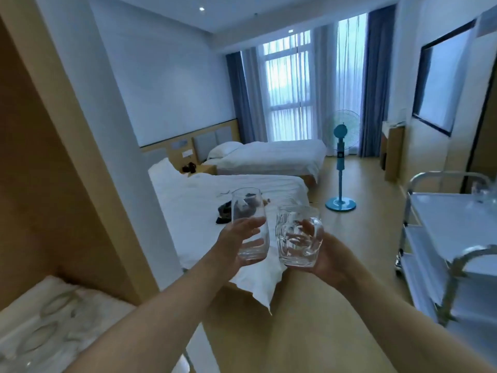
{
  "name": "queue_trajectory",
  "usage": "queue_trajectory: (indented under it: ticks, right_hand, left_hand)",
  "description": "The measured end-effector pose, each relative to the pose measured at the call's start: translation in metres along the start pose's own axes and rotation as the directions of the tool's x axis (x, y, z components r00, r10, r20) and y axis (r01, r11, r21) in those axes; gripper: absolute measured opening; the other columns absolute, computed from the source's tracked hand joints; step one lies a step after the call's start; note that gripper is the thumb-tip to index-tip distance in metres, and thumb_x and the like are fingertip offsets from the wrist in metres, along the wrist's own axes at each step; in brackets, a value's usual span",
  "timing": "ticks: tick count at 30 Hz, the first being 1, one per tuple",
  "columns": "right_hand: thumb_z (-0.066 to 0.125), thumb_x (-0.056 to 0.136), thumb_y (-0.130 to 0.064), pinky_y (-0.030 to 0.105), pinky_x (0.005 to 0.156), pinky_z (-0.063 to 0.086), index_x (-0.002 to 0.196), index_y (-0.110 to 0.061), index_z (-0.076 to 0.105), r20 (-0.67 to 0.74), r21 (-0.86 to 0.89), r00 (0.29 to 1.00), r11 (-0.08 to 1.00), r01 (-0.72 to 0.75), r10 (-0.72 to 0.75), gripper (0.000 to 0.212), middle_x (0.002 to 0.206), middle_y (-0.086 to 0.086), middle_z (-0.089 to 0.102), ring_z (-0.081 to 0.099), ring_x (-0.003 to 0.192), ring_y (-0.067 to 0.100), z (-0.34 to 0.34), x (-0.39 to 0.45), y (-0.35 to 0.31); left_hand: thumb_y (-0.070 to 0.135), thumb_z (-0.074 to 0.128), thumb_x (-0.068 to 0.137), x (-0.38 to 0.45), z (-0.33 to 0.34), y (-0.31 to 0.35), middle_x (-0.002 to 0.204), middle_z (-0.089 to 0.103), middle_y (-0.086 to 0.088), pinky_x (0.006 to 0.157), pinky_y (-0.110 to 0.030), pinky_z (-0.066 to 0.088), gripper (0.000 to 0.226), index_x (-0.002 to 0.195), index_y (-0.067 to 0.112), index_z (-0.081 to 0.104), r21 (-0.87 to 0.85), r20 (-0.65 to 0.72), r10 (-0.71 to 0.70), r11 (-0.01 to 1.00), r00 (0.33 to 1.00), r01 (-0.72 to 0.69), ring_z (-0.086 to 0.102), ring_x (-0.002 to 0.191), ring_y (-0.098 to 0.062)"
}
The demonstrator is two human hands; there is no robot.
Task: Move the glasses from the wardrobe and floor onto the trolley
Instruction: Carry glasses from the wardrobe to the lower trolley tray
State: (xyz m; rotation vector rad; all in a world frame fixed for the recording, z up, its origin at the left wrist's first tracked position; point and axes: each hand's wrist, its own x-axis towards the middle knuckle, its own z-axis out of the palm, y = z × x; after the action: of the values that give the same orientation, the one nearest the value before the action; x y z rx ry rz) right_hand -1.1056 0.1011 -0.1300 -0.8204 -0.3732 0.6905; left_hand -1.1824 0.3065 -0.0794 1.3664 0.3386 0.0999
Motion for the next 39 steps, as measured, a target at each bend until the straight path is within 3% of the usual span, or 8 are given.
queue_trajectory:
  ticks: [4,8,13,20,25,32,35,39]
  right_hand:
    - [0.084,0.075,-0.029,0.062,0.090,0.055,0.145,-0.005,0.051,-0.124,0.055,0.992,0.998,0.007,0.000,0.081,0.130,0.021,0.065,0.069,0.108,0.039,-0.074,-0.013,-0.036]
    - [0.104,0.039,-0.032,0.062,0.090,0.054,0.134,-0.008,0.062,-0.239,0.067,0.971,0.997,0.025,-0.008,0.106,0.127,0.018,0.066,0.068,0.106,0.038,-0.123,-0.022,-0.068]
    - [0.105,0.033,-0.031,0.066,0.105,0.041,0.142,-0.012,0.056,-0.345,0.059,0.938,0.998,0.024,-0.002,0.120,0.135,0.020,0.062,0.062,0.115,0.041,-0.171,-0.032,-0.094]
    - [0.104,0.035,-0.033,0.064,0.102,0.046,0.146,-0.010,0.050,-0.461,0.058,0.883,0.991,0.125,-0.084,0.126,0.137,0.021,0.061,0.062,0.118,0.042,-0.209,-0.039,-0.113]
    - [0.101,0.048,-0.031,0.063,0.105,0.044,0.148,-0.010,0.048,-0.524,0.051,0.840,0.978,0.200,-0.145,0.115,0.142,0.023,0.056,0.055,0.129,0.044,-0.226,-0.027,-0.129]
    - [0.100,0.052,-0.034,0.058,0.098,0.052,0.106,-0.012,0.080,-0.605,-0.050,0.764,0.969,0.244,-0.224,0.062,0.123,0.019,0.069,0.068,0.111,0.039,-0.231,0.020,-0.150]
    - [0.098,0.056,-0.033,0.060,0.090,0.055,0.125,-0.012,0.071,-0.671,-0.061,0.684,0.940,0.335,-0.287,0.077,0.131,0.022,0.065,0.065,0.117,0.043,-0.234,0.044,-0.156]
    - [0.073,0.087,-0.034,0.066,0.102,0.046,0.149,-0.009,0.046,-0.721,-0.017,0.639,0.929,0.370,-0.268,0.072,0.139,0.024,0.058,0.059,0.125,0.046,-0.247,0.072,-0.155]
  left_hand:
    - [0.043,0.096,0.053,0.050,0.074,-0.016,0.122,0.066,-0.010,0.081,-0.054,0.061,0.062,0.107,0.024,0.072,0.038,0.094,-0.059,0.998,0.994,0.055,0.071,0.103,-0.033]
    - [0.036,0.093,0.060,0.084,0.135,-0.030,0.118,0.067,-0.013,0.090,-0.062,0.055,0.055,0.105,0.019,0.068,0.072,0.143,-0.115,0.992,0.983,0.105,0.071,0.104,-0.034]
    - [0.033,0.092,0.063,0.118,0.188,-0.047,0.129,0.063,-0.016,0.090,-0.054,0.057,0.078,0.130,0.015,0.058,0.075,0.183,-0.207,0.978,0.961,0.197,0.065,0.116,-0.035]
    - [0.042,0.098,0.043,0.176,0.235,-0.062,0.125,0.064,-0.011,0.074,-0.049,0.061,0.092,0.123,0.023,0.058,0.097,0.284,-0.280,0.960,0.917,0.263,0.068,0.110,-0.033]
    - [0.041,0.099,0.052,0.225,0.259,-0.059,0.123,0.065,-0.012,0.075,-0.049,0.061,0.091,0.129,0.022,0.055,0.153,0.442,-0.264,0.964,0.858,0.218,0.070,0.105,-0.033]
    - [0.037,0.095,0.064,0.311,0.276,-0.043,0.125,0.067,-0.018,0.076,-0.046,0.059,0.078,0.130,0.015,0.059,0.177,0.626,-0.264,0.965,0.734,0.195,0.072,0.097,-0.032]
    - [0.037,0.095,0.063,0.346,0.280,-0.037,0.129,0.064,-0.020,0.078,-0.050,0.060,0.079,0.130,0.016,0.058,0.181,0.653,-0.278,0.961,0.705,0.211,0.071,0.099,-0.032]
    - [0.036,0.094,0.065,0.386,0.281,-0.037,0.130,0.064,-0.020,0.089,-0.061,0.056,0.077,0.130,0.015,0.058,0.205,0.680,-0.316,0.948,0.661,0.242,0.071,0.101,-0.035]
